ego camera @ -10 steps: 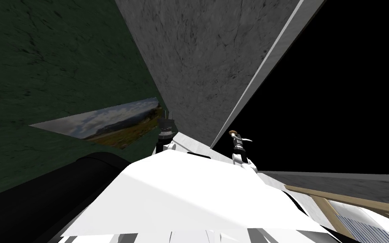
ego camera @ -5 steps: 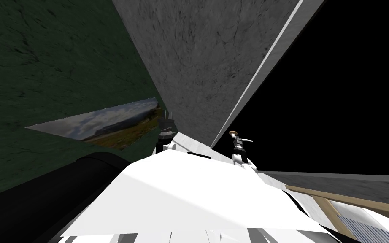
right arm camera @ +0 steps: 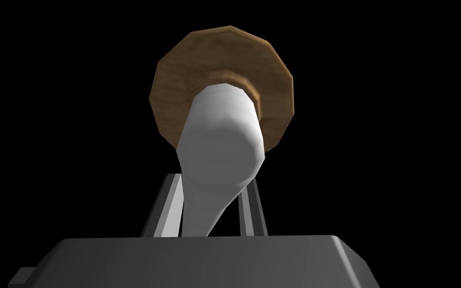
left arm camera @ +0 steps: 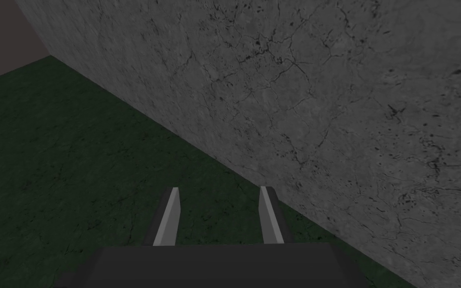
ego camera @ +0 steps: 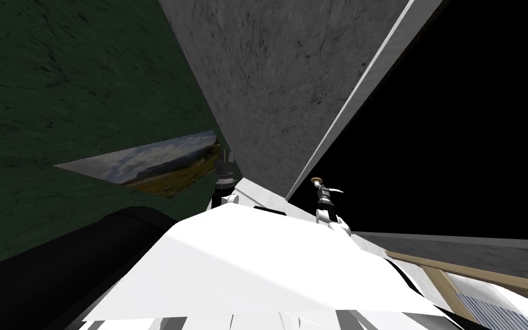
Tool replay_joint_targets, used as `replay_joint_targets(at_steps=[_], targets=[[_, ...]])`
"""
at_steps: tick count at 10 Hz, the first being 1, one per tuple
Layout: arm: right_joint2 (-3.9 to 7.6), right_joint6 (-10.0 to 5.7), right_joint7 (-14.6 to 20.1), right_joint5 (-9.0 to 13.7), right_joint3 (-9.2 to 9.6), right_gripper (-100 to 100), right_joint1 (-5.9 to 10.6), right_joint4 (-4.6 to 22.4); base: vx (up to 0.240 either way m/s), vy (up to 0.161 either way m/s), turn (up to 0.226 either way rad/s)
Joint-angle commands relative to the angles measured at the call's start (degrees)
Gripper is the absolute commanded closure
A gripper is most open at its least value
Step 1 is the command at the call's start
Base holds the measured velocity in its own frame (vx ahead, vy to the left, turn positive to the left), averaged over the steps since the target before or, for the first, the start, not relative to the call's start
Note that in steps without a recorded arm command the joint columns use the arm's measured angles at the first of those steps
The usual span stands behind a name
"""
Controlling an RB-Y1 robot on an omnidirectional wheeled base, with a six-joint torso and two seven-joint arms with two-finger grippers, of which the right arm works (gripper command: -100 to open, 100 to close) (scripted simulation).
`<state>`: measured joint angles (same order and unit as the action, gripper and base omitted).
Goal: Pull the door open
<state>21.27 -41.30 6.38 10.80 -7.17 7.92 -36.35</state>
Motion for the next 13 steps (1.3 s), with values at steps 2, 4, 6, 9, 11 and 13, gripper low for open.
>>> replay_joint_targets(at_steps=[2, 4, 6, 9, 11, 13], targets=[[0.60, -0.51, 1.4, -0.7, 1.44, 100, -0.82, -0.5, -0.191, -0.053, 0.110], [1.35, -1.06, 2.8, -1.2, 2.64, 100, -1.25, -0.6, -0.210, -0.044, 0.122], [2.18, -1.68, 4.3, -1.8, 3.99, 100, -1.74, -0.8, -0.218, -0.057, 0.119], [2.40, -1.75, 5.0, -2.1, 4.64, 100, -1.96, -0.9, -0.171, -0.042, 0.074], [3.35, -2.91, 6.8, -2.8, 6.37, 100, -3.00, -1.4, -0.209, -0.067, 0.114], [4.22, -3.86, 8.1, -3.3, 7.61, 100, -3.71, -1.9, -0.215, -0.045, 0.088]])
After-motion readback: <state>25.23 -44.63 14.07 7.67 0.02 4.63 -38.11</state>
